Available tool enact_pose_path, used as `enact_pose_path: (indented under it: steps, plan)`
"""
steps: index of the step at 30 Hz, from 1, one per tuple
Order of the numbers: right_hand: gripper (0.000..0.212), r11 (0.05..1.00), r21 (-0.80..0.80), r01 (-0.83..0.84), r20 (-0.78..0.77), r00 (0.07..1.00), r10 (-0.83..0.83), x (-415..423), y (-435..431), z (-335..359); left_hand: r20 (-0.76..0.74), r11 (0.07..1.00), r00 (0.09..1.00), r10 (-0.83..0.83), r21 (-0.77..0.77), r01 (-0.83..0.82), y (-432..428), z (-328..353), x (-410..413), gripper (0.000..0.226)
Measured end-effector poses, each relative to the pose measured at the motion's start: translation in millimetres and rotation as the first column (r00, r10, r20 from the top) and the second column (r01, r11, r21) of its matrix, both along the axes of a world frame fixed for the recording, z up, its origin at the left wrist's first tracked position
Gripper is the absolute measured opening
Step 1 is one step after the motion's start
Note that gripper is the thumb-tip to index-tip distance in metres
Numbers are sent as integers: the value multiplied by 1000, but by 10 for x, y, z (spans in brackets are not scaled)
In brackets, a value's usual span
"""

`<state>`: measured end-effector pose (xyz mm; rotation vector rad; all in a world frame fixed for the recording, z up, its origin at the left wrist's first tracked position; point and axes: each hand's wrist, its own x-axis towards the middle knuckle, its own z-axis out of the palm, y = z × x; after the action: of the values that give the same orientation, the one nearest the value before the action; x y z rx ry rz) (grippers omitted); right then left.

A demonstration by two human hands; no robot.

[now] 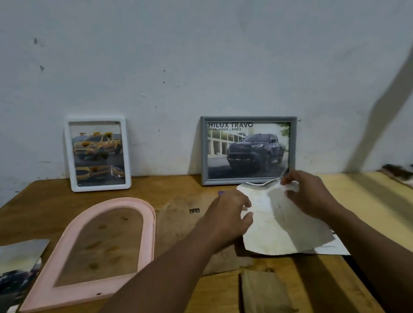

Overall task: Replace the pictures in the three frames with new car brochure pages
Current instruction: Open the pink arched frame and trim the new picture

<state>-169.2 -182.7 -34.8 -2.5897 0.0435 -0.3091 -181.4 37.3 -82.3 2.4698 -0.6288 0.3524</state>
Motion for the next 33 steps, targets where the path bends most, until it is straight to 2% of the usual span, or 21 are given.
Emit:
enact_pose_path:
  steps: [3, 7, 10, 12, 13, 16, 20, 24, 28, 33]
  plan:
    - [23, 995, -96, 25, -60, 998, -31, 25, -141, -209, -57, 993, 996, -66, 94, 71, -109, -143, 26, 36]
    - [29, 924, -381, 42, -81, 994, -78, -22, -179, -454, -89, 978, 991, -96, 177, 111, -159, -266, 64, 39]
    - [44, 795, -607, -8, -61, 997, -36, -74, -133, -584, -85, 974, 991, -100, 194, 115, -162, -280, 76, 39]
    - [49, 712, -701, -37, -75, 997, -22, -82, -87, -587, -89, 970, 991, -95, 216, 112, -161, -275, 62, 42]
    - [47, 717, -695, -55, -101, 995, -21, -81, -68, -577, -91, 968, 992, -92, 226, 111, -159, -276, 52, 44]
    - [35, 844, -529, -95, -194, 981, -11, -74, -38, -547, -117, 967, 989, -86, 228, 111, -138, -261, -8, 48]
    - [39, 851, -507, -138, -313, 949, -32, -65, -34, -388, -177, 977, 981, -82, 180, 115, -42, -100, -185, 51]
    - [46, 902, -412, -128, -259, 966, 19, 15, 238, -207, -201, 985, 979, -30, 162, 63, 244, 153, -350, 52]
    - [45, 922, -282, -265, -189, 958, 217, -16, 1080, 46, -194, 983, 977, 85, 176, -51, 918, 344, -503, 55]
    - [43, 844, -175, -507, -100, 862, 497, -334, 2511, 193, -186, 929, 912, 365, 134, -344, 2102, 368, -785, 56]
